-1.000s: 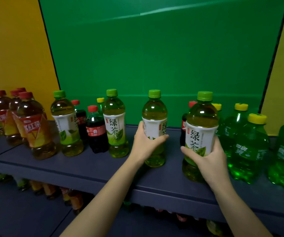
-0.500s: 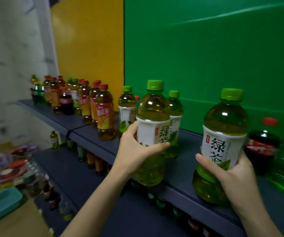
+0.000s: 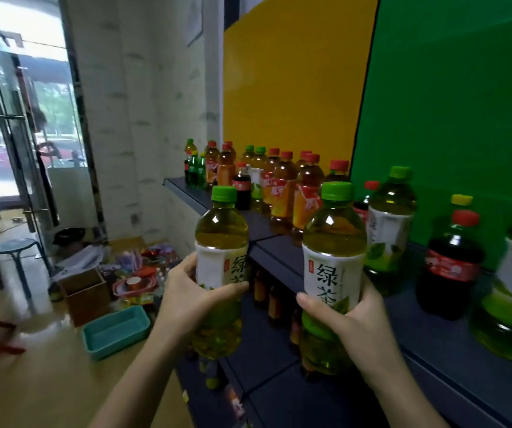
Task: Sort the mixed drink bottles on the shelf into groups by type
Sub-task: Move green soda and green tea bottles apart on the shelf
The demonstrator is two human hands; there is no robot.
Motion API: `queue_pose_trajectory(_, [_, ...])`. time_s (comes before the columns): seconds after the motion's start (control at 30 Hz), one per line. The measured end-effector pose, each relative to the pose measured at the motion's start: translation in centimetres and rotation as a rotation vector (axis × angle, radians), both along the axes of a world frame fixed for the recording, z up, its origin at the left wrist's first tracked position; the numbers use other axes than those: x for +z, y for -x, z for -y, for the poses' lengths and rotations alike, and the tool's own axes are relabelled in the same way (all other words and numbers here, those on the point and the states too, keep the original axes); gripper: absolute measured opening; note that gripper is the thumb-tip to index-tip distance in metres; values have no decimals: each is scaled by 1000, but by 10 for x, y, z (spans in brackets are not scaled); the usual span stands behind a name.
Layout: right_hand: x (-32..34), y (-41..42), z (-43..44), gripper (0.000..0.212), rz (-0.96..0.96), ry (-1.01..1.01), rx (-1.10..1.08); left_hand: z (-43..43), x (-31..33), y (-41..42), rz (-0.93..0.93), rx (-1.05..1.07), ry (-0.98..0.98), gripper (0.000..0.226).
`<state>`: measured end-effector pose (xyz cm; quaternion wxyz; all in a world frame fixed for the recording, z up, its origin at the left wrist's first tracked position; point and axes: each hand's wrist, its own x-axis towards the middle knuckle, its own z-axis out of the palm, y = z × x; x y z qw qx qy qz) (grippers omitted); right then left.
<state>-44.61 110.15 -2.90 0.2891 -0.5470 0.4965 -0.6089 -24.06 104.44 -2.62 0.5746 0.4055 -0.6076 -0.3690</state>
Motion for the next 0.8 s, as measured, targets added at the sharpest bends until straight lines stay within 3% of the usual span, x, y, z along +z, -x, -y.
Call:
queue_pose_trajectory(0.3, [-12,-100,131,56,32,4,-9,122,-5,-104,59,49,9,44])
queue_pose_trajectory(0.8, [-8,-188,349,57,-6,27,22,317,-2,-176,14,82,82,55])
